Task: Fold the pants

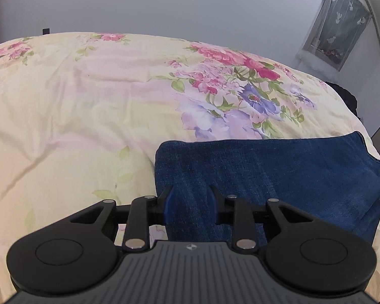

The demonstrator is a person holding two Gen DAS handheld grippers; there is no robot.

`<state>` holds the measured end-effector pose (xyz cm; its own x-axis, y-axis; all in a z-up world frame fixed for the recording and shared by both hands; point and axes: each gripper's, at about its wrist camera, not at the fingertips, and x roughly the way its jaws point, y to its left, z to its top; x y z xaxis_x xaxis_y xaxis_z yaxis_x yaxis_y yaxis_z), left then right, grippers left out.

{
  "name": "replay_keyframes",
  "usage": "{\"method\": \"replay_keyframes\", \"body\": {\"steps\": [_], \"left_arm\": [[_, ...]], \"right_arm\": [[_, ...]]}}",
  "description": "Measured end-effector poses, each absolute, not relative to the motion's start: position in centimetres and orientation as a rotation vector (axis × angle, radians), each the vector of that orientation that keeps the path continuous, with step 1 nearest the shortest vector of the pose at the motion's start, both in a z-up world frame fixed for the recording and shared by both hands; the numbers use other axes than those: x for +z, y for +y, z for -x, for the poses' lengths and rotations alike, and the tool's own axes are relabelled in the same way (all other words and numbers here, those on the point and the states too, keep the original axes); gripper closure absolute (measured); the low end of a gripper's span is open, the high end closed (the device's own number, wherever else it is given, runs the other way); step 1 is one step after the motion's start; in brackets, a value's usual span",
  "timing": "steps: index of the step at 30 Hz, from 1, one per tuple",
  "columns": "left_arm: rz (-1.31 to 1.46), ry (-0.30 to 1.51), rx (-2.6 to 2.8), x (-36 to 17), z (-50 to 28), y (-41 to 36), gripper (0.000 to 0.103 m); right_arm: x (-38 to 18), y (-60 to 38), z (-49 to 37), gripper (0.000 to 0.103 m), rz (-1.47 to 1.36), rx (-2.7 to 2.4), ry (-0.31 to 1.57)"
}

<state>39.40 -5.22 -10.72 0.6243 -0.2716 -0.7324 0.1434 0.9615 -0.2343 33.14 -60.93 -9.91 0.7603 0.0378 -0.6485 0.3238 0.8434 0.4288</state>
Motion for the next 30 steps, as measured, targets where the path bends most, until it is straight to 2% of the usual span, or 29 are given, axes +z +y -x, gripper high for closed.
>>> {"method": "replay_keyframes", "body": {"steps": [6, 12, 15, 18, 24, 28, 29, 30], "left_arm": [[0.154, 0.841, -0.215, -10.5, -42.1, -5.8, 0.069], [0.079, 0.854, -0.244, -11.9, -44.8, -7.1, 0.07], [0.062, 0.89, -0.193, -13.8, -45.6, -7.2, 0.088], [0.023, 0.894, -0.185, -15.3, -46.0, -7.1, 0.097], [-0.063, 0.887, -0.144, -13.7, -45.6, -7.1, 0.096], [-0.093, 0.891, -0.136, -12.1, -42.9, -5.7, 0.095], [-0.08, 0.892, -0.153, -11.7, -41.9, -5.5, 0.095], [-0.07, 0.891, -0.171, -11.2, -40.9, -5.4, 0.095]], "right_arm": [[-14.0, -61.8, -34.8, 0.103, -0.504, -0.265, 0.817], [-16.0, -62.0, -34.2, 0.103, -0.497, -0.246, 0.79], [-15.9, -62.0, -34.3, 0.103, -0.482, -0.242, 0.798], [-16.0, -61.9, -34.4, 0.103, -0.471, -0.242, 0.806], [-14.8, -61.2, -34.0, 0.103, -0.435, -0.273, 0.812], [-13.1, -60.4, -32.9, 0.095, -0.338, -0.311, 0.814], [-12.6, -60.1, -32.5, 0.085, -0.287, -0.344, 0.816], [-12.3, -59.9, -32.1, 0.081, -0.246, -0.368, 0.813]]}}
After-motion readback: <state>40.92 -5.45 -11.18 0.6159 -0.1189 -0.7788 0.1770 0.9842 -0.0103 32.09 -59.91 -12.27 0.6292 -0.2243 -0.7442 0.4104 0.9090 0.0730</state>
